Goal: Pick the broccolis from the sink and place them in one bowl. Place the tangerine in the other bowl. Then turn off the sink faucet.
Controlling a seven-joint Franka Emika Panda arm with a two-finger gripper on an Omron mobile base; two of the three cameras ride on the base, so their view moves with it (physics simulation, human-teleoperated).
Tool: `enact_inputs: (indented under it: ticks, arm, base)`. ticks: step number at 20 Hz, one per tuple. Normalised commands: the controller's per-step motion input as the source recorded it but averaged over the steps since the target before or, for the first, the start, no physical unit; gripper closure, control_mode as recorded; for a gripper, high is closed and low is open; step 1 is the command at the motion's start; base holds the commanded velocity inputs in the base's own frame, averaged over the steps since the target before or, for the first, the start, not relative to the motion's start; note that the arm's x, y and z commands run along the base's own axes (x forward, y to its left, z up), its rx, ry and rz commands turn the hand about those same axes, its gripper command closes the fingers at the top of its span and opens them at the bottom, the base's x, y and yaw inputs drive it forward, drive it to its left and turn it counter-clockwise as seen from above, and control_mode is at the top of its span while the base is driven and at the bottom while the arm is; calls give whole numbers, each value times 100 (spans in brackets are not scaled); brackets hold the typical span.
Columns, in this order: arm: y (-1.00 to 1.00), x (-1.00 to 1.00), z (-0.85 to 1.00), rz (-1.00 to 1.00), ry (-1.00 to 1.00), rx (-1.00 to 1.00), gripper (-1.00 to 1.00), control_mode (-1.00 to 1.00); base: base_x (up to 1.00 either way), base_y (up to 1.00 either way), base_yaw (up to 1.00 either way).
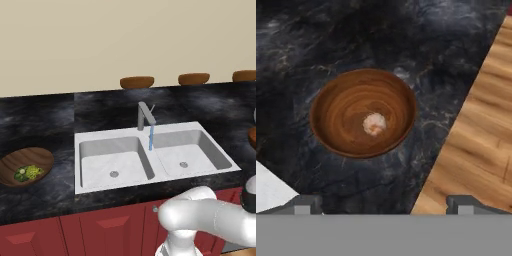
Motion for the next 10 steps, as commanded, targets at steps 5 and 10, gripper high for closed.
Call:
enact_inputs:
  ticks: [5, 10]
  arm:
    - [100, -51, 7, 30, -14, -4, -100, -100]
    - [82, -13, 91, 35, -13, -7, -100, -100]
  base:
    - [0, 0, 0]
    - [0, 0, 0]
